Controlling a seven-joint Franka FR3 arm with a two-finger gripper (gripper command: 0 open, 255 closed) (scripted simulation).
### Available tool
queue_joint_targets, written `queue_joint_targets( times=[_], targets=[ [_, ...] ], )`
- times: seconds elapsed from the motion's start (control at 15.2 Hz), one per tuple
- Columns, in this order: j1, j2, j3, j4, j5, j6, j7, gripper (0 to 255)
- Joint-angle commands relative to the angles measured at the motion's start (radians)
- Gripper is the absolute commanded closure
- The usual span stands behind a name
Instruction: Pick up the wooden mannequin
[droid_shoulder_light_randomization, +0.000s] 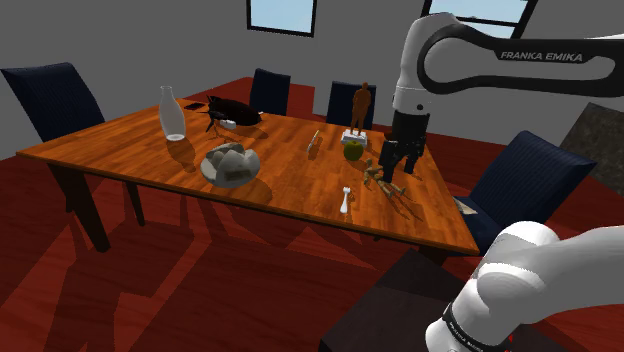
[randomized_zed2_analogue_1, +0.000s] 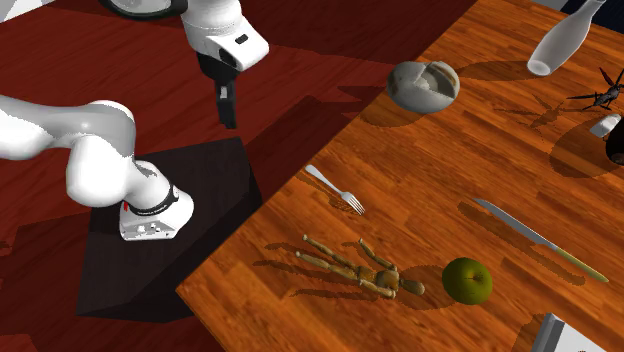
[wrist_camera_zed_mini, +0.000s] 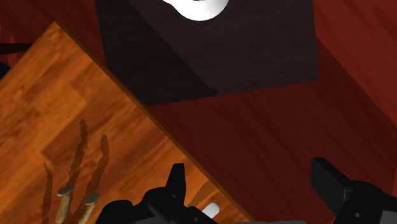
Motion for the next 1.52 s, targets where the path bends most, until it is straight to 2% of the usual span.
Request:
queue_joint_targets(
  times=[0.0, 0.79, 1.12, 1.45],
  targets=[
    [0.000, 0.000, 0.000, 0.000, 0.000, 0.000, 0.000, 0],
    [-0.109, 0.344, -0.171, 0.080, -0.040, 0.265, -0.061, 0],
    [-0.142, 0.506, -0.240, 0.154, -0.018, 0.348, -0.097, 0],
    [-0.175, 0.675, -0.302, 0.251, 0.032, 0.410, -0.143, 0]
  ],
)
